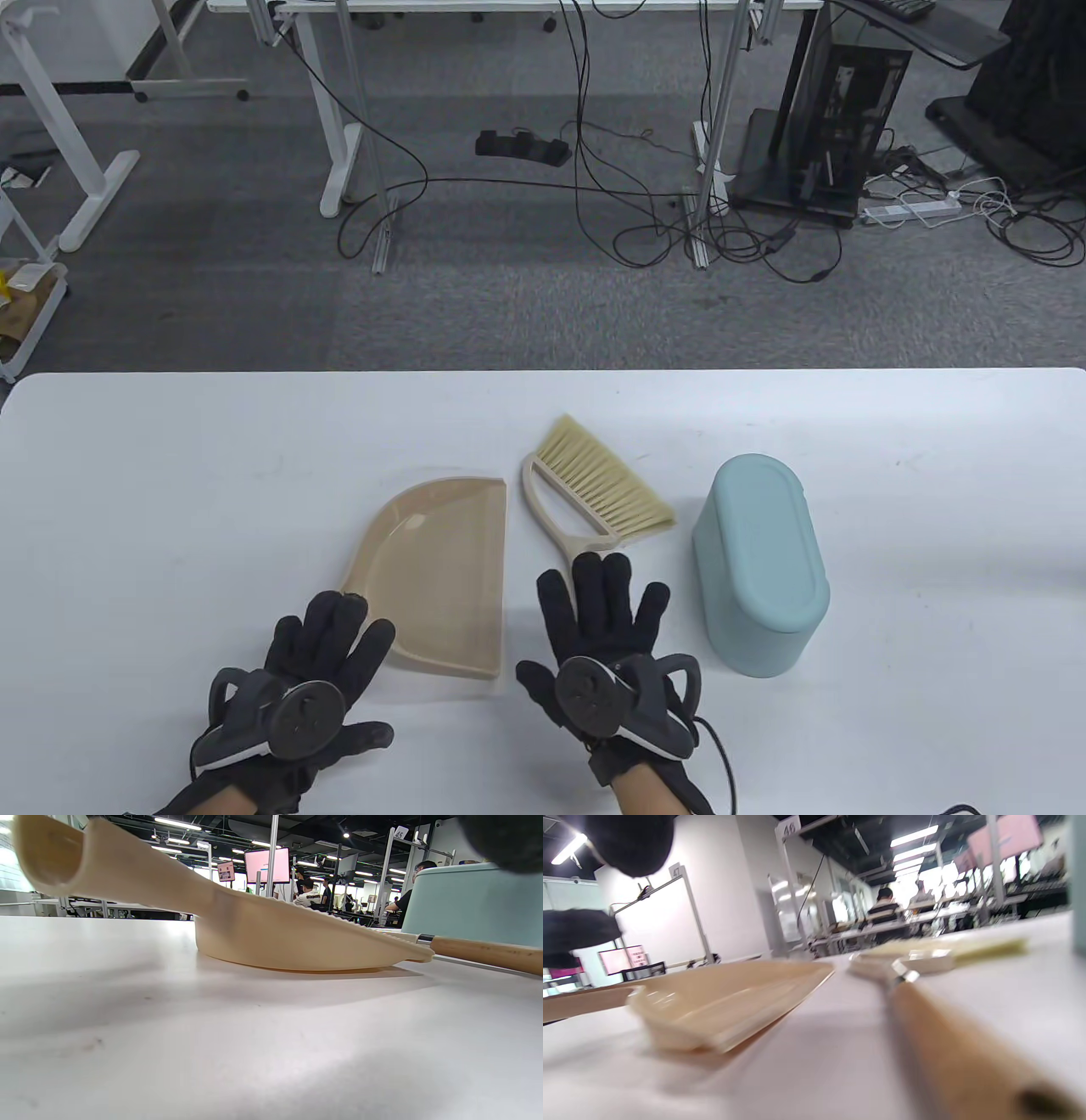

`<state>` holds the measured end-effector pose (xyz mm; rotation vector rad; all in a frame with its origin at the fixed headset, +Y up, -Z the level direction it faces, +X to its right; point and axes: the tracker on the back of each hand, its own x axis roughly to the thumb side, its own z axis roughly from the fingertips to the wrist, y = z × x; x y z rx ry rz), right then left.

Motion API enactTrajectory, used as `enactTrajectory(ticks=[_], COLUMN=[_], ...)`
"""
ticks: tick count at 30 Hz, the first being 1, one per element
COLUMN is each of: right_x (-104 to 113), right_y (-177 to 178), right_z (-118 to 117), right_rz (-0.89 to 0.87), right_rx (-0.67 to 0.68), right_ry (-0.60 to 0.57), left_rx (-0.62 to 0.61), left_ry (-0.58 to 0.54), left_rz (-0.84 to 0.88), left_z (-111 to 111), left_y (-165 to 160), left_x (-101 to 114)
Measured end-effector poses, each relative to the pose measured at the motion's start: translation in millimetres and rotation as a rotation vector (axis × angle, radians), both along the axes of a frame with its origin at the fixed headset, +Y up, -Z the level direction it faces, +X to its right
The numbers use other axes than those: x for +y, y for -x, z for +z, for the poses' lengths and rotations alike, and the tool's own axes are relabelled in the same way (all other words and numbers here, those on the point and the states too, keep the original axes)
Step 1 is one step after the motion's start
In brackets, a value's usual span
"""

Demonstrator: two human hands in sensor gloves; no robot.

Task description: Sweep raisins on the table into the desktop trash can

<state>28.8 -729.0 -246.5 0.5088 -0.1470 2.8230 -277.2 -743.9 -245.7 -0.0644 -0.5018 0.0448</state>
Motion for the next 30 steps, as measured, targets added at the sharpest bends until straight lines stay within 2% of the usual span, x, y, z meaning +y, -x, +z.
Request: enactTrajectory(ticks=[4, 8, 10, 14, 17, 21, 30], right_x=[-15.6, -30.0, -28.3, -25.2, -26.2, -23.5, -24.6], right_y=[19.7, 29.5, 31.4, 27.3, 21.9, 17.4, 17.4], right_z=[3.7, 11.9, 12.7, 12.3, 10.4, 9.9, 10.9], right_rz=[0.049, 0.175, 0.178, 0.076, 0.082, -0.002, 0.025], right_rx=[0.072, 0.159, 0.171, 0.173, 0.146, 0.143, 0.135], right_ry=[0.022, 0.062, 0.074, 0.063, 0.079, 0.037, 0.031], left_rx=[0.026, 0.046, 0.05, 0.039, 0.038, 0.054, 0.056], left_ry=[-0.001, 0.009, 0.016, 0.018, 0.021, 0.035, 0.039], left_rz=[-0.011, 0.002, 0.002, -0.001, -0.025, -0.023, -0.009], left_z=[-1.8, -4.3, -5.0, -4.9, -4.9, -5.6, -6.4], left_y=[4.1, 7.8, 8.1, 6.5, 5.4, 8.2, 10.0], left_x=[-0.3, -1.2, -1.8, -2.6, -5.3, -6.8, -11.9])
